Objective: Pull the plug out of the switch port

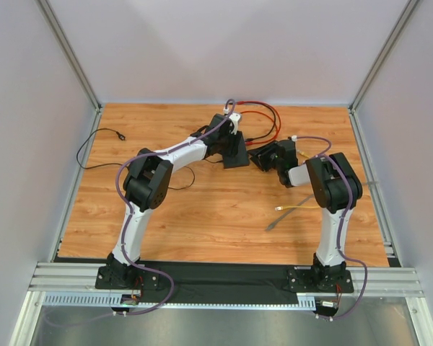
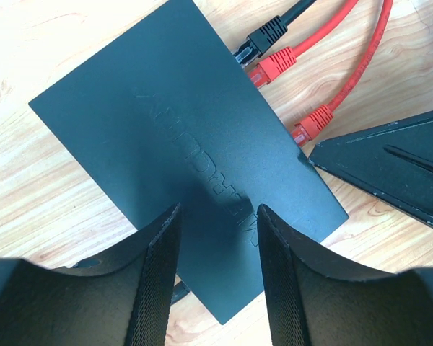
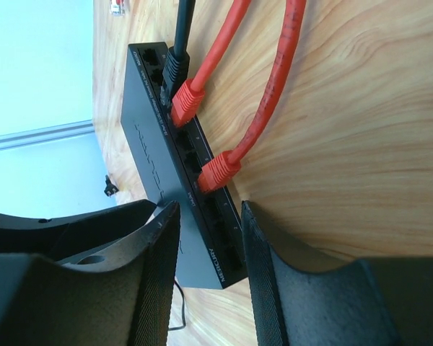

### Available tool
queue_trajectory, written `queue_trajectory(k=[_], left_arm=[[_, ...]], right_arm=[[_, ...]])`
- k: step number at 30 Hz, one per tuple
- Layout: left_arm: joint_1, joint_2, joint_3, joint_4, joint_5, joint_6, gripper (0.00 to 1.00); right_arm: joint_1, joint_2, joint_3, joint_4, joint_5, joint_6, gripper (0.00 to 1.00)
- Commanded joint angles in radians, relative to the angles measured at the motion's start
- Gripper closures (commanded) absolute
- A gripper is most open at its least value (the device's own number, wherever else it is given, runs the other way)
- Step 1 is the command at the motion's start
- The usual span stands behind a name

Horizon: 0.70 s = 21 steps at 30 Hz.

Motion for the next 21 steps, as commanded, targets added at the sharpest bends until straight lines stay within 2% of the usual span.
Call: queue_trajectory(k=[1,10,21], left_arm=[[0.003,0.007,0.020,0.019,0.016,-0.015,0.47],[0.002,0.001,0.013,0.025,0.020,-0.017,0.47],[0.003,0.005,0.017,0.020,0.027,-0.017,0.47]], right_arm=[[0.009,0.022,0.030,0.018,0.037,0.016,0.59],[0.012,0.048,0.038,-0.023,0.074,0.078,0.65],[0.023,0.068,0.068,-0.083,0.088,0.107,0.65]])
